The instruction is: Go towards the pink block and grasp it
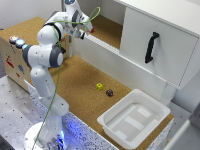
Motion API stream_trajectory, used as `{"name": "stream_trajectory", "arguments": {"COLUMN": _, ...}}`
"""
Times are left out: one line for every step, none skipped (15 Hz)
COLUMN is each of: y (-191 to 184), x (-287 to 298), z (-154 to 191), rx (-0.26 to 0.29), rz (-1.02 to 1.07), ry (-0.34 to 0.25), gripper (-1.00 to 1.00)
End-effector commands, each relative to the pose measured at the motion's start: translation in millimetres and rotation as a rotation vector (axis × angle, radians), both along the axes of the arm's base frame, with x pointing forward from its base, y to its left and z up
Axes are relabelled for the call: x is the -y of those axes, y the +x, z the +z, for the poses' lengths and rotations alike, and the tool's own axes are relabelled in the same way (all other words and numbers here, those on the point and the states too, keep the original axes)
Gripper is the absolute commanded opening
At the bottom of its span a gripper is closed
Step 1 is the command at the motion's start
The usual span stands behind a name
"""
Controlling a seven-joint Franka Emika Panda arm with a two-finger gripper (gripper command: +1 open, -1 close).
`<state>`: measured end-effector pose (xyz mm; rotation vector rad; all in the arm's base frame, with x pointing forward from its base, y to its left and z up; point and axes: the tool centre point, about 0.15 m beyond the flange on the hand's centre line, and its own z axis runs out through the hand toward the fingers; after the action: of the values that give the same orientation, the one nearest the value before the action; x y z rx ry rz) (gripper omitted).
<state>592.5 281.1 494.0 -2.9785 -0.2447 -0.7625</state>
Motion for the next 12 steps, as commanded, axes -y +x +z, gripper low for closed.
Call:
{"name": "stream_trajectory", "arguments": {"y": 63, "x": -37, "z": -6, "rx": -0.133, "rz": -0.095, "ry": -0.158, "gripper": 1.0}}
{"name": "stream_trajectory", "arguments": {"y": 67, "x": -38, "z": -10, "rx": -0.137, "rz": -0.098, "ry": -0.162, "gripper": 1.0}}
{"name": "stream_trajectory", "arguments": {"y": 72, "x": -38, "z": -14, "rx": -0.128, "rz": -0.106, "ry": -0.163, "gripper": 1.0}}
{"name": "stream_trajectory", "arguments": {"y": 75, "x": -39, "z": -15, "rx": -0.12, "rz": -0.114, "ry": -0.162, "gripper": 1.0}}
{"name": "stream_trajectory", "arguments": {"y": 78, "x": -39, "z": -18, "rx": -0.126, "rz": -0.114, "ry": -0.162, "gripper": 1.0}}
{"name": "stream_trajectory", "arguments": {"y": 80, "x": -39, "z": -21, "rx": -0.126, "rz": -0.115, "ry": -0.16, "gripper": 1.0}}
{"name": "stream_trajectory", "arguments": {"y": 81, "x": -37, "z": -23, "rx": -0.123, "rz": -0.123, "ry": -0.154, "gripper": 1.0}}
{"name": "stream_trajectory", "arguments": {"y": 82, "x": -33, "z": -24, "rx": -0.125, "rz": -0.13, "ry": -0.144, "gripper": 1.0}}
{"name": "stream_trajectory", "arguments": {"y": 83, "x": -30, "z": -24, "rx": -0.128, "rz": -0.132, "ry": -0.138, "gripper": 1.0}}
{"name": "stream_trajectory", "arguments": {"y": 85, "x": -24, "z": -23, "rx": -0.129, "rz": -0.141, "ry": -0.122, "gripper": 1.0}}
{"name": "stream_trajectory", "arguments": {"y": 88, "x": -22, "z": -23, "rx": -0.134, "rz": -0.141, "ry": -0.106, "gripper": 1.0}}
{"name": "stream_trajectory", "arguments": {"y": 91, "x": -19, "z": -22, "rx": -0.141, "rz": -0.135, "ry": -0.101, "gripper": 1.0}}
